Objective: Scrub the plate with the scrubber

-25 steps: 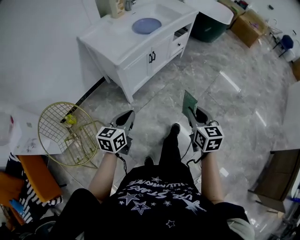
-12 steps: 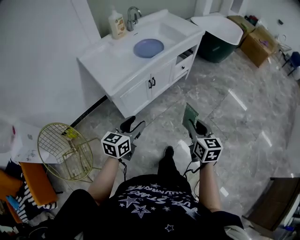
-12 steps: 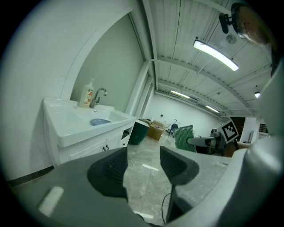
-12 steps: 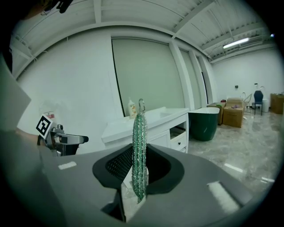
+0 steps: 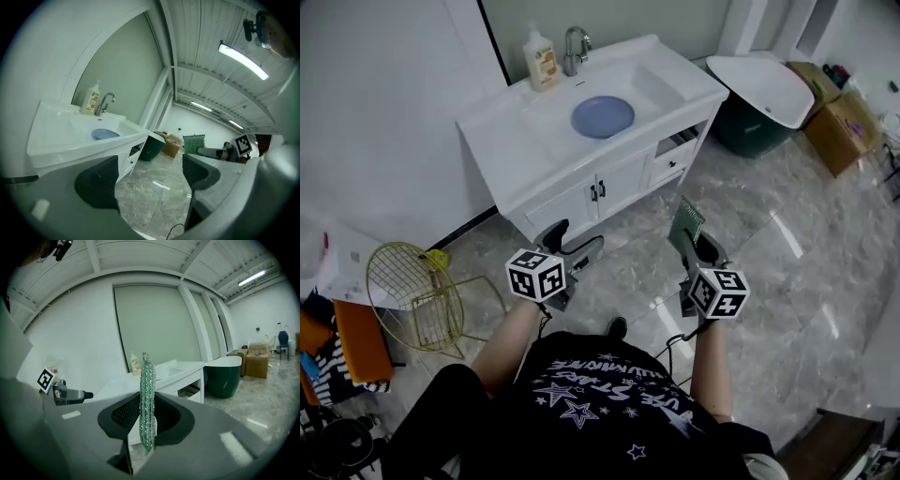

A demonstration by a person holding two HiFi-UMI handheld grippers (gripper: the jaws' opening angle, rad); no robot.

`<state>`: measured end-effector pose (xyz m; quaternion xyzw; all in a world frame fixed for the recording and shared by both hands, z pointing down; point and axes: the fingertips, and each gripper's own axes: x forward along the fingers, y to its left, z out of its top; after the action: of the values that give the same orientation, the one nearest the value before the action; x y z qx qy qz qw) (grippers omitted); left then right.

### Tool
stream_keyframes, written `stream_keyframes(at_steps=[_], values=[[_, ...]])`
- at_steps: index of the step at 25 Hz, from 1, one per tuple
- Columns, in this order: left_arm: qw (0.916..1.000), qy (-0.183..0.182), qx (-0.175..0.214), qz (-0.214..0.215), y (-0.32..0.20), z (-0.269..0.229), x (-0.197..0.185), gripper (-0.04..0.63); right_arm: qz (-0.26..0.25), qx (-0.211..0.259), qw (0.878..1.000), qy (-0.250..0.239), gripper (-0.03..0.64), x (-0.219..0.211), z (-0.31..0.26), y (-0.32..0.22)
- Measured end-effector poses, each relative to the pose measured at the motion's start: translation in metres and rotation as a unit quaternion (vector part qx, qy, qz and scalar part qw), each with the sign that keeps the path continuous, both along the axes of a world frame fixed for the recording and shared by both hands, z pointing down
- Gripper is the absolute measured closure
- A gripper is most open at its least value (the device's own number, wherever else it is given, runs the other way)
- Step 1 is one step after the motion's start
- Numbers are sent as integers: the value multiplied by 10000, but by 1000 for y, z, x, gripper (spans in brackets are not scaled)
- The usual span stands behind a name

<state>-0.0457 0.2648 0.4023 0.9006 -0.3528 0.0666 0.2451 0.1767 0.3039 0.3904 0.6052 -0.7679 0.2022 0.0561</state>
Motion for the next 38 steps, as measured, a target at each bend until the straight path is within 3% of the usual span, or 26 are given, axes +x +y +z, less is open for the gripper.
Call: stream_keyframes(at_steps=[8,17,25,30,38], values=[[9995,-149,-118,-262,-26,7,12,172,-299,28,9995,-57,508,9,1,-29],[9995,-27,-41,-321,-106,3,28,172,-333,-131,9994,18,508,18,14,-91],[9984,267,-217,-449,-252,19,28,172,-510,-279,9979,303,508,20,20,-224],[9974,221,-375,-571,-345,34,26,172,-738,-316,9954,530,508,11,18,-312],[9925,272,-783,-899,-444,67,4,172,-1048,-470,9906,746,508,-1,22,-433]])
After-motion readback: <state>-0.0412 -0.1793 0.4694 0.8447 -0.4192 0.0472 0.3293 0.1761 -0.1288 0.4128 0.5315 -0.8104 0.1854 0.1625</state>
